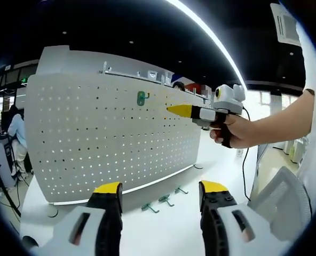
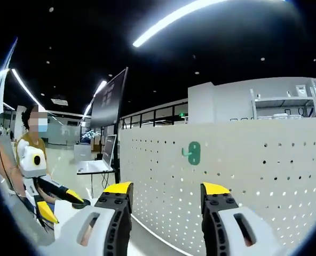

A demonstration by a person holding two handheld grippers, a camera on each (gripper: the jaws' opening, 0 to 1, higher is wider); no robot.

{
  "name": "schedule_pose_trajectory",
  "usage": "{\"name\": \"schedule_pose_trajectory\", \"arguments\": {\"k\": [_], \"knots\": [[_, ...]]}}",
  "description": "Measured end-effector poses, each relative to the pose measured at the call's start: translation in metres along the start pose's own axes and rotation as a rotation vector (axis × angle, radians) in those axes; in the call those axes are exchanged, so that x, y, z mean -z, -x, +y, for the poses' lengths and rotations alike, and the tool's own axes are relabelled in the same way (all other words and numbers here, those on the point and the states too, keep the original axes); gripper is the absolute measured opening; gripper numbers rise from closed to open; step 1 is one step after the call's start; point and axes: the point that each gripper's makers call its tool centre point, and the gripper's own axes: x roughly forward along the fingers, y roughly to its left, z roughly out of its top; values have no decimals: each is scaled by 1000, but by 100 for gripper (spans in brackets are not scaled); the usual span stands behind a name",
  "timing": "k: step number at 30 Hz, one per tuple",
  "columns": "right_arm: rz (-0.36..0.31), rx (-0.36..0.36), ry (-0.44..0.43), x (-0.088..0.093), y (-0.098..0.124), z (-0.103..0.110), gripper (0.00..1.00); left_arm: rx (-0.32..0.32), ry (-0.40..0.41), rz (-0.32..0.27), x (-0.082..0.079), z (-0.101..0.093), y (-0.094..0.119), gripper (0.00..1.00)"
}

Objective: Insert the hook assembly into the mounting plate slot until the hook locks in place.

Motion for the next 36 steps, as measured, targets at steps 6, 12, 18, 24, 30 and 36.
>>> {"name": "schedule_pose_trajectory", "arguments": {"k": [6, 12, 18, 24, 30, 36], "knots": [[23, 6, -25, 16, 19, -2, 51, 3, 0, -1, 1, 1, -1, 61], [51, 17, -45, 29, 38, -7, 52, 11, 7, 3, 4, 2, -2, 63], [72, 34, -67, 39, 61, -13, 53, 19, -6, 8, 6, 1, -2, 63], [105, 56, -84, 56, 84, -20, 53, 17, -8, 8, 7, 3, -2, 63], [129, 75, -99, 66, 100, -22, 54, 12, 13, 16, 13, 9, -4, 64], [146, 75, -102, 73, 117, -20, 55, 10, 19, 27, 18, 12, -6, 64]]}}
